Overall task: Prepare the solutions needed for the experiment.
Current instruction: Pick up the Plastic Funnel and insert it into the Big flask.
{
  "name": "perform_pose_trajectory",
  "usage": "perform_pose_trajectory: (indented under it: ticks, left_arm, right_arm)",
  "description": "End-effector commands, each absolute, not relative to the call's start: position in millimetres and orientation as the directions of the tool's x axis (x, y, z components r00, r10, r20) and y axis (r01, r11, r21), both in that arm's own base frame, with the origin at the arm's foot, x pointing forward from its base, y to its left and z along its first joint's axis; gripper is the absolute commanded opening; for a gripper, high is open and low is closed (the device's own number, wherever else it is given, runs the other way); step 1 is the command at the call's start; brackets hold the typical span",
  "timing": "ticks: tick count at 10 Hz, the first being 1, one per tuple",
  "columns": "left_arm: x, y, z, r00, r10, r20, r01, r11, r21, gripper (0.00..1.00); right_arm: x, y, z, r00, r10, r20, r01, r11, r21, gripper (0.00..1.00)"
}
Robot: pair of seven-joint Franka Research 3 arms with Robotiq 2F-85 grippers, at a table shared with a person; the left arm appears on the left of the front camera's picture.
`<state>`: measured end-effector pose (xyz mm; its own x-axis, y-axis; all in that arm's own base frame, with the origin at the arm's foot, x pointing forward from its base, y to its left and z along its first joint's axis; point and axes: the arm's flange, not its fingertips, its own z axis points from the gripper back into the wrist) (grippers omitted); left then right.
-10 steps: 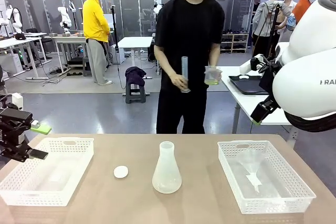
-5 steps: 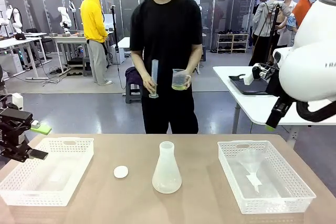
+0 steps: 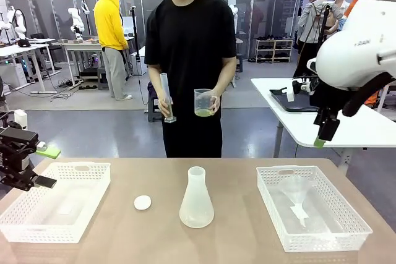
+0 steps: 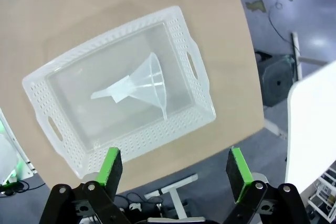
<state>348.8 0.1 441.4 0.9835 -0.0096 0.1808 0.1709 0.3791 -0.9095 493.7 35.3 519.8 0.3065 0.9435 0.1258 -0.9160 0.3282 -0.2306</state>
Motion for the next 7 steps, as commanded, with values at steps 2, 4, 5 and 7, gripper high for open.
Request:
perform_pose_trajectory:
  ticks: [2,4,5,7]
  left_arm:
    - [349,-2,446,0.981,-0.008,0.193,0.183,0.357,-0.916,1.00]
    - [349,-2,446,0.981,-0.008,0.193,0.183,0.357,-0.916,1.00]
    - [349,-2,446,0.981,-0.008,0.193,0.183,0.357,-0.916,1.00]
    - [349,-2,446,0.981,-0.008,0.193,0.183,0.357,-0.916,1.00]
  right_arm:
    - [485,30,529,0.327,0.937,0.122,-0.903,0.347,-0.252,1.00]
    - [485,30,529,0.327,0.937,0.122,-0.903,0.347,-0.252,1.00]
    - [485,30,529,0.327,0.937,0.122,-0.903,0.347,-0.252,1.00]
    - [500,24,520,0.289,0.950,0.121,-0.927,0.309,-0.211,1.00]
